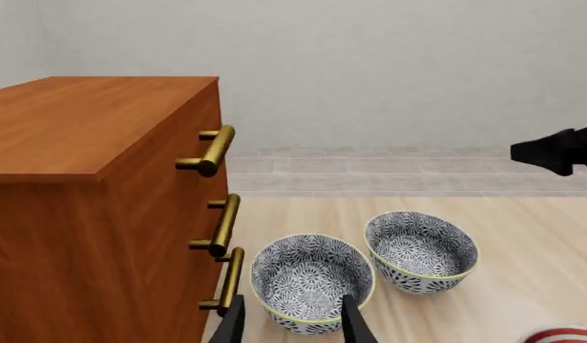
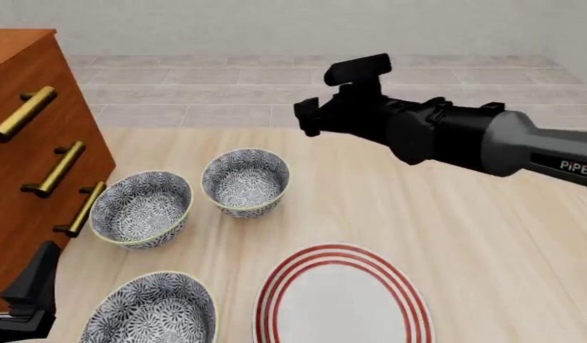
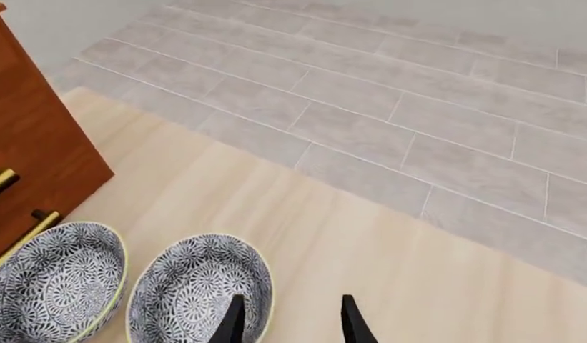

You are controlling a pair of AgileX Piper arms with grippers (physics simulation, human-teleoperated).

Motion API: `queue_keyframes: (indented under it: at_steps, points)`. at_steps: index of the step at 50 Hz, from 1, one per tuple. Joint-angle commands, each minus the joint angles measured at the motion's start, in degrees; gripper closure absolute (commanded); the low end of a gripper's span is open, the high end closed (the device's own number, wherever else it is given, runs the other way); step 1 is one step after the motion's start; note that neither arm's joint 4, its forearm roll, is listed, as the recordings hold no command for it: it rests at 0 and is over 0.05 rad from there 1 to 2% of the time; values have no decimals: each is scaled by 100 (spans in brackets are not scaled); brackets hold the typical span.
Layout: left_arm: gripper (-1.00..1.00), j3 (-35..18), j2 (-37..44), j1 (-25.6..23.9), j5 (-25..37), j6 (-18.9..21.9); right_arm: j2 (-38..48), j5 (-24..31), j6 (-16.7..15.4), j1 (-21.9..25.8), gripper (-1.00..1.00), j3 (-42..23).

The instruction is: Pick up the bowl and put it in the front on the plate.

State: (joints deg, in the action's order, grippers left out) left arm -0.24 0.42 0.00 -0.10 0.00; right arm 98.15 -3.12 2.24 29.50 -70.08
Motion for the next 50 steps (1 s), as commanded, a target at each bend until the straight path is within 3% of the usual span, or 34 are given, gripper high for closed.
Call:
queue_keyframes:
  at_steps: [1, 18, 34, 50]
  points:
    - [-100, 0, 0, 0, 0, 0, 417, -27, 30, 108, -100, -282]
    - [-100, 0, 0, 0, 0, 0, 1314, -120, -60, -122, -100, -892]
    - [-100, 0, 0, 0, 0, 0, 1921, 132, -45, 31, -100, -1525]
    - [-100, 0, 0, 0, 0, 0, 2378, 101, 174, 82, -100, -1769]
